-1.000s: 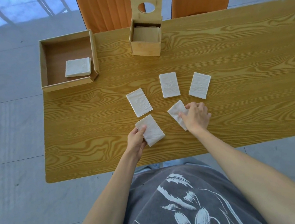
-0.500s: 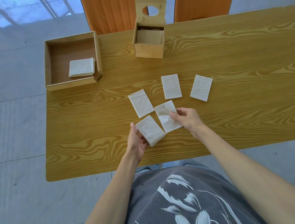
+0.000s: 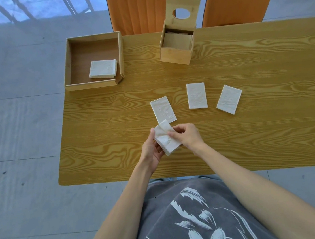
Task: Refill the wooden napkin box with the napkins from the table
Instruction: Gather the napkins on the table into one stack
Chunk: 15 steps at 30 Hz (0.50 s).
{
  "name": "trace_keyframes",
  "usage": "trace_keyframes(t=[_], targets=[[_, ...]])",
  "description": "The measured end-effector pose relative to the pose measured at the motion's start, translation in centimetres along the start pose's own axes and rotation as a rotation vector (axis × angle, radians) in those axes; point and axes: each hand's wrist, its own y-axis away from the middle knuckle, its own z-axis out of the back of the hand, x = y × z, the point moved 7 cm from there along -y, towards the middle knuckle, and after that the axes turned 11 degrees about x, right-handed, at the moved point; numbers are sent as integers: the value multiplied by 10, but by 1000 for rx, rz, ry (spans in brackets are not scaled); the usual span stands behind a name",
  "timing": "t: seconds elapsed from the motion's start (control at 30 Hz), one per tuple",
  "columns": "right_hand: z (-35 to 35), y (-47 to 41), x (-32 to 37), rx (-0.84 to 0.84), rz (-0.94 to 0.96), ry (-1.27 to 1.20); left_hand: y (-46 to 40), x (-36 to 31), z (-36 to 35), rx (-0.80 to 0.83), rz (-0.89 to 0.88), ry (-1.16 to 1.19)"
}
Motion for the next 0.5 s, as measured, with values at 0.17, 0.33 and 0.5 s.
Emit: trace_keyframes(t=[0.17,0.33,0.5], targets=[[-1,-3,19,-113,15,237,-3,-11,9,-62,-71,-54],[16,-14,40,-308,-17,354,-6,-27,33,-169,-95,-39],[17,-33,55,-364,-140,507,-7,-42,46,-215,-88,-32]])
